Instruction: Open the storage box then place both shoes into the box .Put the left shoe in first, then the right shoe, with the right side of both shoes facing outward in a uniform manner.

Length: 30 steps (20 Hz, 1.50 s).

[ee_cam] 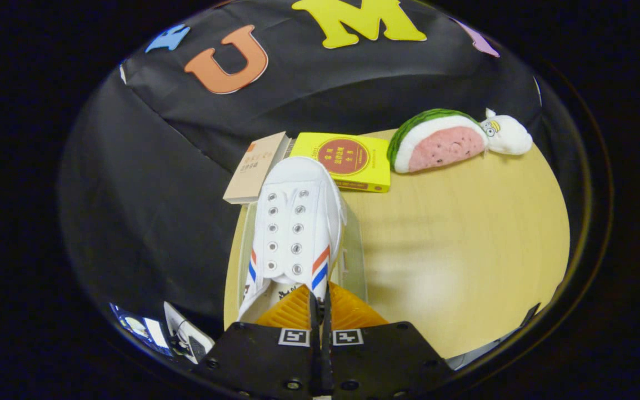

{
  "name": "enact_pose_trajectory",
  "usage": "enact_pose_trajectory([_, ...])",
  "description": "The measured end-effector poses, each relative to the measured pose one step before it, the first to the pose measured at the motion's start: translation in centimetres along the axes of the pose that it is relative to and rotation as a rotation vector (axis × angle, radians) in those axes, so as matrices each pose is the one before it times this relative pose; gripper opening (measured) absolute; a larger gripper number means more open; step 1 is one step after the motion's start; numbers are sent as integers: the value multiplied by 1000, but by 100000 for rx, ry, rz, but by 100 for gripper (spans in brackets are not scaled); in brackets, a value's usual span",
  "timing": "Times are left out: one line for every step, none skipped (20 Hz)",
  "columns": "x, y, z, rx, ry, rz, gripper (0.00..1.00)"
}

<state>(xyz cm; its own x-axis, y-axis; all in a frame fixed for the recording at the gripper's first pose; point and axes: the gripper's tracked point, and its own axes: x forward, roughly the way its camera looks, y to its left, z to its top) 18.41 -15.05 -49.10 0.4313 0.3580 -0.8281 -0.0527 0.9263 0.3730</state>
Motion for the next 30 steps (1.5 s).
enact_pose_trajectory([77,-263,-43,32,-65,-2524,0])
enact_pose_trajectory([-4,-240,-106,-169,-164,-3018,0])
enact_pose_trajectory([85,-466,-32,-664,-752,-3704,0])
enact_pose_trajectory([191,-323,-197,-297,-495,-3880,0])
enact_pose_trajectory([107,-465,-139,-202,-622,-3662,0])
enact_pose_trajectory([875,115,-516,462,-891,-2971,0])
enact_pose_trajectory([859,-9,-277,739,-451,-2838,0])
enact_pose_trajectory([1088,232,-520,952,-1053,-2521,0])
enact_pose_trajectory([848,92,-241,146,-1508,-2610,0])
enact_pose_trajectory([655,-117,62,-52,-2125,-2856,0])
enact_pose_trajectory([625,-130,180,-556,-1880,-2581,0])
enact_pose_trajectory([577,41,-47,-566,-1446,-1780,0])
enact_pose_trajectory([465,239,90,239,-1068,-859,0])
enact_pose_trajectory([543,339,28,919,-738,-353,0])
enact_pose_trajectory([530,185,-113,-132,532,-1062,0])
enact_pose_trajectory([400,78,-163,-283,482,-1007,0])
enact_pose_trajectory([171,129,-161,1014,35,-596,0])
enact_pose_trajectory([-23,13,56,598,-654,-898,2])
enact_pose_trajectory([-47,156,166,293,-1060,426,9])
enact_pose_trajectory([-157,220,-168,-866,-171,605,9])
enact_pose_trajectory([-612,342,102,-1233,-1181,1540,18])
enact_pose_trajectory([-528,58,435,-1776,-2826,455,20])
enact_pose_trajectory([-805,-3,602,-1701,-2962,493,33])
enact_pose_trajectory([-1011,-13,614,-1173,-3428,305,38])
enact_pose_trajectory([-1271,-130,728,-741,-3387,383,46])
enact_pose_trajectory([-1017,-230,601,-330,-2634,214,52])
enact_pose_trajectory([-1326,-261,788,-663,-3255,504,57])
enact_pose_trajectory([-1083,-428,708,-641,-3054,-36,59])
enact_pose_trajectory([-1218,-491,920,-690,-3707,-196,65])
enact_pose_trajectory([-1294,-382,869,-596,-3729,754,71])
